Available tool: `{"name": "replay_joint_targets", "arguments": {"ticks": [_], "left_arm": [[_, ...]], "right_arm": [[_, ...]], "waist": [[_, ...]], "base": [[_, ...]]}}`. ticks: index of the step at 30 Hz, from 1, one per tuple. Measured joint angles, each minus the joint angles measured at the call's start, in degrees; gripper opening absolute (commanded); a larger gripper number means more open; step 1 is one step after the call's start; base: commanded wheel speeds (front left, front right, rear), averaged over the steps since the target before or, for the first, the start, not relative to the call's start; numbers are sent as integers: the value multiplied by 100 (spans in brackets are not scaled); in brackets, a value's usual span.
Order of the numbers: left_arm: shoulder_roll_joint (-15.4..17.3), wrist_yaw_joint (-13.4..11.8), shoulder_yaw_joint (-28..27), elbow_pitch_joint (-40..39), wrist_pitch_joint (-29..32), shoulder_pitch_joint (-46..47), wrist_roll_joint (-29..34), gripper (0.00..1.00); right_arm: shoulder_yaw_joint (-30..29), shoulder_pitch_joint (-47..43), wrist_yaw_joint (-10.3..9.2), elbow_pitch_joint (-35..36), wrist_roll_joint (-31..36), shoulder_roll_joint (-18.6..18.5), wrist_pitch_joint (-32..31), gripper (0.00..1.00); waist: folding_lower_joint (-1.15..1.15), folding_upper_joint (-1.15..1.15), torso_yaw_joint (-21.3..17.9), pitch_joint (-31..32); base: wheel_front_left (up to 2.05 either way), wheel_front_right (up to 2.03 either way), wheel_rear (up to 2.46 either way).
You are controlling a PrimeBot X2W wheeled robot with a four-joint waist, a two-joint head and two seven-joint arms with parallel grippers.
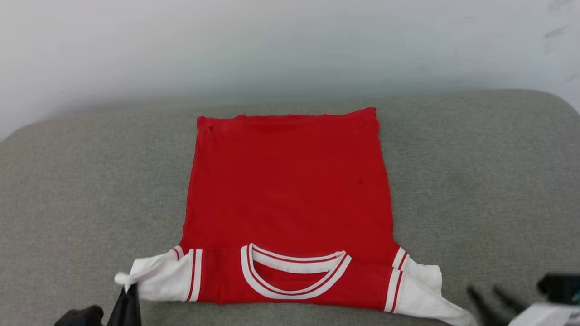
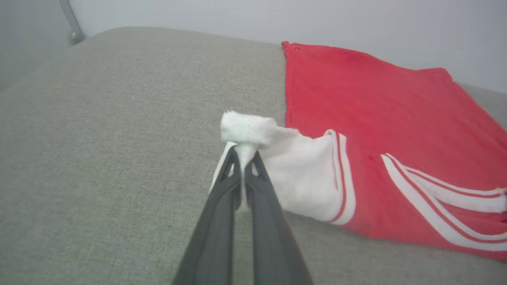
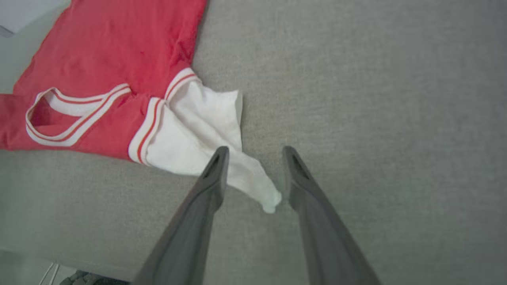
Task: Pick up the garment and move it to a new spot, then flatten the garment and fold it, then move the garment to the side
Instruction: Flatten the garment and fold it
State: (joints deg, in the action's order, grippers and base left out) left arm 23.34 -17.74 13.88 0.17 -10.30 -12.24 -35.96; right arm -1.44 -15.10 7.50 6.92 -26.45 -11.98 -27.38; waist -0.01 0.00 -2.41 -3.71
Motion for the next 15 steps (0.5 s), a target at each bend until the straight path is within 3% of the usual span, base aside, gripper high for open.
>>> {"name": "replay_joint_targets", "arguments": {"ticks": [7, 15], "left_arm": [[-134, -10, 223, -482, -119, 676, 307, 0], [-350, -8, 565, -939, -142, 1412, 626, 0]], "right_arm": [[-712, 2040, 0, -390, -20, 118, 456, 100], [-583, 4731, -1, -2402, -146, -101, -83, 100]], "waist": [[1, 0, 179, -471], [2, 0, 462, -1221]], "base": [[0, 0, 0], [0, 0, 0]]}}
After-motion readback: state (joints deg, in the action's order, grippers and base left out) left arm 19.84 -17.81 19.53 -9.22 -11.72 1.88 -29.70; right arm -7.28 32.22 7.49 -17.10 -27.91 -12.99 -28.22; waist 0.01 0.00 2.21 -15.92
